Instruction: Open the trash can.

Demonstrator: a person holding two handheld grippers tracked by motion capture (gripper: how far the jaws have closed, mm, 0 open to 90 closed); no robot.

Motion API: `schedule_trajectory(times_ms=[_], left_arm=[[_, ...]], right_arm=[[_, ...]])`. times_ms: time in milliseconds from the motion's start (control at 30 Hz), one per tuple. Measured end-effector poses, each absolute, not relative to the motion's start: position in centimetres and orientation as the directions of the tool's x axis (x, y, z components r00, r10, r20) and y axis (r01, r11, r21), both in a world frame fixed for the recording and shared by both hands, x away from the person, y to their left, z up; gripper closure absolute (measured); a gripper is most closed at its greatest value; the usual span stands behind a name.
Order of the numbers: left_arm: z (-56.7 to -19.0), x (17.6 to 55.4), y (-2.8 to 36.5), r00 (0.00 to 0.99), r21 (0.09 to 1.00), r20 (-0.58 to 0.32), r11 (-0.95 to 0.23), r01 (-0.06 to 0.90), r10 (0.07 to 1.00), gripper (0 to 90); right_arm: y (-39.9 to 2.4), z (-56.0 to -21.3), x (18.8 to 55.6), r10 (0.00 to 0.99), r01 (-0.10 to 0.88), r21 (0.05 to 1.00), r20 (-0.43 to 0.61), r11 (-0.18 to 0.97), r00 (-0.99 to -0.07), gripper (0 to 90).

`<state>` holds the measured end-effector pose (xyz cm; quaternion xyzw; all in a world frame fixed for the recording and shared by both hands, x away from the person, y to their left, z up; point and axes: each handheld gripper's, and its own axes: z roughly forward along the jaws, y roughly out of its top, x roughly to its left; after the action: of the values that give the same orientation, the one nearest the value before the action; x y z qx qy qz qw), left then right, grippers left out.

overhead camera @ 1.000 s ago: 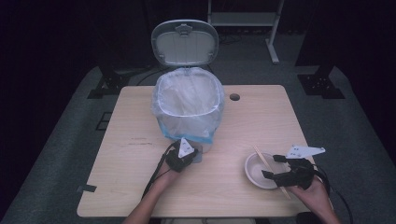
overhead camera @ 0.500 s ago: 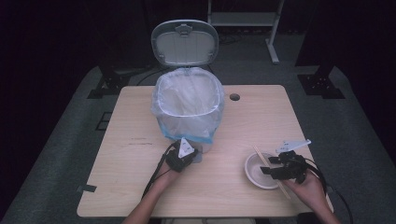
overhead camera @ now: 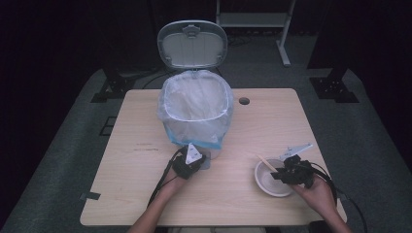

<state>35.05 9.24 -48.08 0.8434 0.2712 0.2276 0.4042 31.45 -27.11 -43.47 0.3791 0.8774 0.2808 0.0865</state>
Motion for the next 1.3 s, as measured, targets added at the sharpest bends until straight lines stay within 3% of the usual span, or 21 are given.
schedule_trajectory(times_ms=[367,1300], left_arm=[[-48.1,35.1,9.3,0.751,0.804,0.166,-0.529,0.273,0.64,90.0],[-48.0,35.1,9.3,0.752,0.803,0.174,-0.533,0.266,0.636,90.0]], right_arm=[[-26.8,-43.0,31.5,0.693,0.616,0.56,0.101,0.553,-0.714,78.6],[-26.3,-38.3,32.5,0.589,0.546,0.667,0.196,0.507,-0.784,79.1]])
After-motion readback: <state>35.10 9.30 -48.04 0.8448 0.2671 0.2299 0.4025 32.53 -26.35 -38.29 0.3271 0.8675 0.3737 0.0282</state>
